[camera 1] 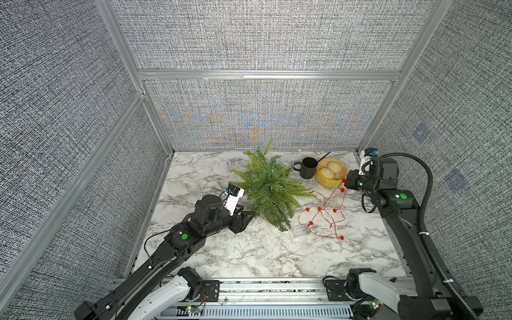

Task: Remove string lights from the small christmas tree
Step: Remove the light string from the Christmas tree, then place the light string at the center of the board.

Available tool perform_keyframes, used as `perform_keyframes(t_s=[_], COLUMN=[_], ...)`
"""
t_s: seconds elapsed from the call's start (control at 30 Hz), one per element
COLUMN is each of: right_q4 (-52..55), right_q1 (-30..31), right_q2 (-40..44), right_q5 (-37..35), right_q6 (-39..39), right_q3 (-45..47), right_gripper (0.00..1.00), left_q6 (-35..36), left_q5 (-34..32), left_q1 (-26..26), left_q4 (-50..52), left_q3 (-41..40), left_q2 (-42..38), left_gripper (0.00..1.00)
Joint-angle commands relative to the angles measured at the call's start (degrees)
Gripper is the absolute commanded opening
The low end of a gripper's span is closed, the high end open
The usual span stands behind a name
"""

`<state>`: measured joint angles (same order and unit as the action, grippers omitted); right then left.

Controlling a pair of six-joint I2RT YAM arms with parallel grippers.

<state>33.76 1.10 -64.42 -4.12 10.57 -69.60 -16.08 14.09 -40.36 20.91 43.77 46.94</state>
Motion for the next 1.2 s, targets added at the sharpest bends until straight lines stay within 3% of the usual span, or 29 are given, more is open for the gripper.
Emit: perform_keyframes(t_s=[0.0, 0.23, 0.67, 0.93, 1.07, 1.17], right_q4=[-4.22, -6.33, -12.26, -16.12, -15.38, -14.45], right_q1=[-1.96, -3.25, -1.26, -1.22, -1.10, -1.06], right_q2=[-2.76, -7.00, -9.67, -9.36, -7.68, -4.04], right_q5=[1.05, 3.71, 9.57, 11.78, 5.69, 1.75], right_q6=[-0.06, 1.32, 4.51, 6.52, 7.01, 6.17], right_q3=[-2.69, -2.38, 18.39, 27.65, 29.21, 28.22], right_gripper=[0.00, 0.00, 0.00, 0.20, 0.39, 0.45], left_q6=[0.17, -0.19, -0.56, -2.05, -2.22, -2.40], left_q5=[0.12, -1.87, -4.65, -7.18, -7.06, -7.86], left_q1=[0.02, 0.02, 0.02, 0.02, 0.02, 0.02], left_q4=[0.45, 1.19, 2.89, 2.74, 3.19, 3.69], left_q3=[-0.30, -1.38, -2.10, -2.90, -2.81, -2.85], left_q2=[-0.31, -2.01, -2.37, -2.91, -2.38, -2.63], left_gripper=[0.60, 0.61, 0.62, 0.63, 0.65, 0.66])
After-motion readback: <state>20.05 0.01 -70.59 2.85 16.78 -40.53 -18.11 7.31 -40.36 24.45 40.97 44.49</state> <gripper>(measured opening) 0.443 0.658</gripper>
